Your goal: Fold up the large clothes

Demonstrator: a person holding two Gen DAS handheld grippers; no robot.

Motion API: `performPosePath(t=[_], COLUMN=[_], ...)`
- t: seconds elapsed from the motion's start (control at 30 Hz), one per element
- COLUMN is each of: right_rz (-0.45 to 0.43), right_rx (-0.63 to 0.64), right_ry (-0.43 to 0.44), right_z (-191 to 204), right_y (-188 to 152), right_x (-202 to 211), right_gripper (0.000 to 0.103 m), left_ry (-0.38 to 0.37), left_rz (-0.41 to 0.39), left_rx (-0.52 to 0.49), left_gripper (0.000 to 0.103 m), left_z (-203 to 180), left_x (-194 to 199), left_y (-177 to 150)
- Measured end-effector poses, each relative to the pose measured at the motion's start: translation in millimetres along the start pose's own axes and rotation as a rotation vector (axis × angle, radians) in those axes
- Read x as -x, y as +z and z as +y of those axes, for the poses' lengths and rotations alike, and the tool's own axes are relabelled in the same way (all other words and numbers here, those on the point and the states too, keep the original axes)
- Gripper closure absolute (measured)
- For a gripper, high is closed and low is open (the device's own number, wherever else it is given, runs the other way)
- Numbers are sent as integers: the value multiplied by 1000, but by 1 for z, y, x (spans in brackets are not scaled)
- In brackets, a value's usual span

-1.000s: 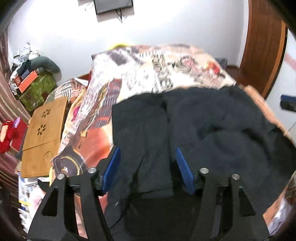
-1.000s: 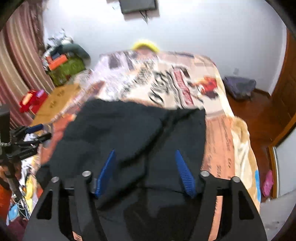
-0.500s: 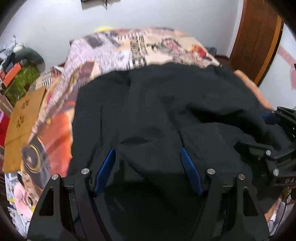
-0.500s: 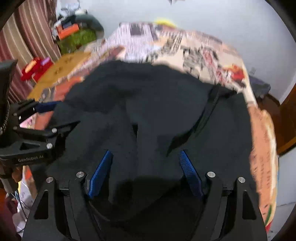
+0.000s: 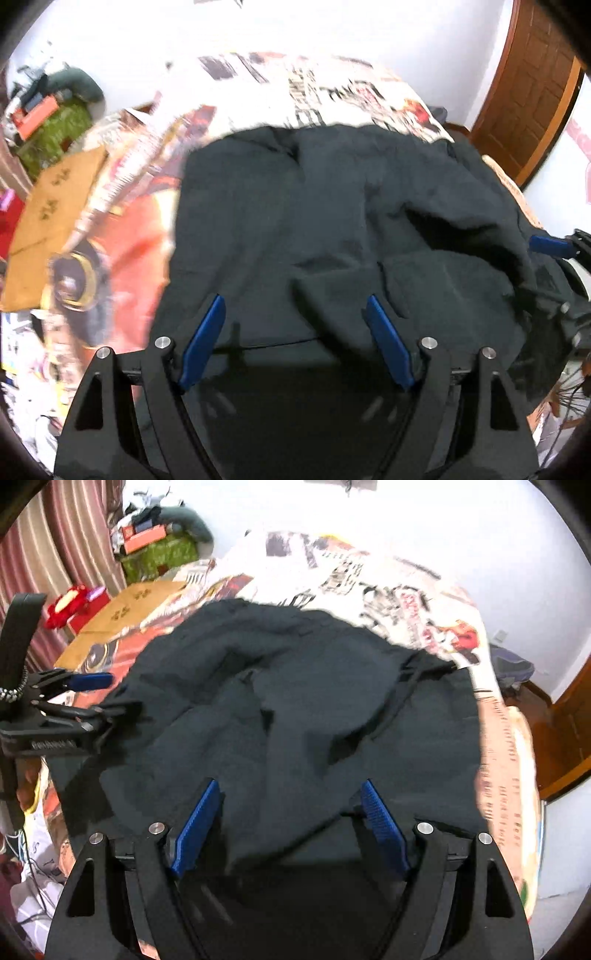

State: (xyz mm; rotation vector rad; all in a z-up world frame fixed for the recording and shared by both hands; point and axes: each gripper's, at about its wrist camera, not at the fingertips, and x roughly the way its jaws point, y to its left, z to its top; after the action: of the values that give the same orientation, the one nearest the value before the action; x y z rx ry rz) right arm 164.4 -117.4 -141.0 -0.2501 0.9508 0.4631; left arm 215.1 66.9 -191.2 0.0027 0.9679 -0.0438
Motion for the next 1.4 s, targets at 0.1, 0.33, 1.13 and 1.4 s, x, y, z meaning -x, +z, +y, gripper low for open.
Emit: performPosePath(t=[0.1, 0.33, 1.13, 1.4], right_rz=[-29, -52, 55, 42], right_rx=[-15, -102, -449, -513], right_ry=[-37, -138, 84, 249], right_z=[-14, -59, -125, -125], right_y=[-7, -32, -115, -115], right_x=[26, 69, 53, 54], right_gripper=[27, 27, 39, 93], left_ry=[47, 116, -217, -333], left_rz=[-36, -36, 239, 219], left_rx=[8, 101, 429, 435], left_gripper=[25, 24, 28, 81], left_z=[20, 86, 149, 120], left_x=[26, 62, -11, -10], left_y=[-3, -26, -136, -119])
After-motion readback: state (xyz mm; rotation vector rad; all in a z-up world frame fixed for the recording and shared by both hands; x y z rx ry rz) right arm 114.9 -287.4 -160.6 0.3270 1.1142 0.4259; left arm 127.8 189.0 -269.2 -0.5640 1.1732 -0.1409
